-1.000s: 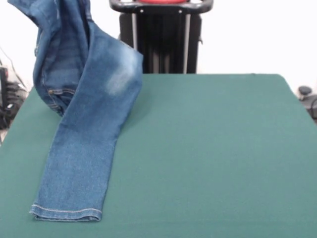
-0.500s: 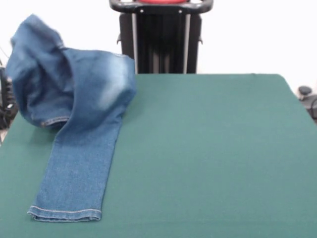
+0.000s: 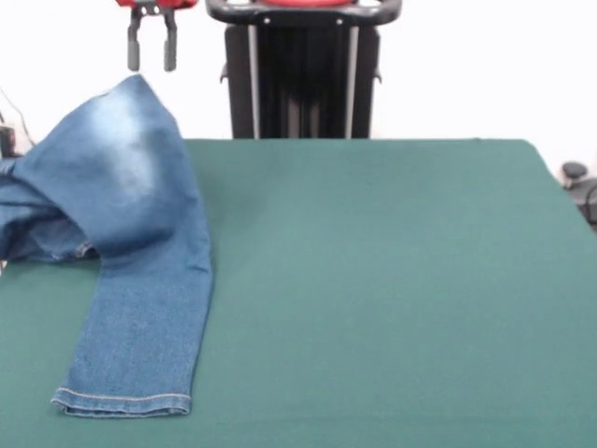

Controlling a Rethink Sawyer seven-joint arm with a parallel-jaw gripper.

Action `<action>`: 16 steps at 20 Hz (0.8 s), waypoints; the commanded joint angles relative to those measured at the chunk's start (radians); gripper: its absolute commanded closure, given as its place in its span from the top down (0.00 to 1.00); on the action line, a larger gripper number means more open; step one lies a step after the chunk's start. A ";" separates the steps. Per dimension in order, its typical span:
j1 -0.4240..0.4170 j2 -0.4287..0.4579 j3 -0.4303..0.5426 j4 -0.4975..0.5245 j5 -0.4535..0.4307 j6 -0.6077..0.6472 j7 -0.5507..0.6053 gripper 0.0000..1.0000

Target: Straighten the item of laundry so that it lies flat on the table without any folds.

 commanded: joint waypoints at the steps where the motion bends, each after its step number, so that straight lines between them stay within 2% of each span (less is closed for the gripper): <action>1: 0.049 0.146 0.127 -0.057 -0.003 0.079 0.017 1.00; 7: 0.134 0.169 0.048 -0.070 -0.007 0.018 0.049 1.00; 11: 0.132 0.204 0.045 -0.087 -0.023 0.007 0.041 1.00; 16: 0.175 0.207 -0.014 -0.097 -0.026 -0.046 0.054 1.00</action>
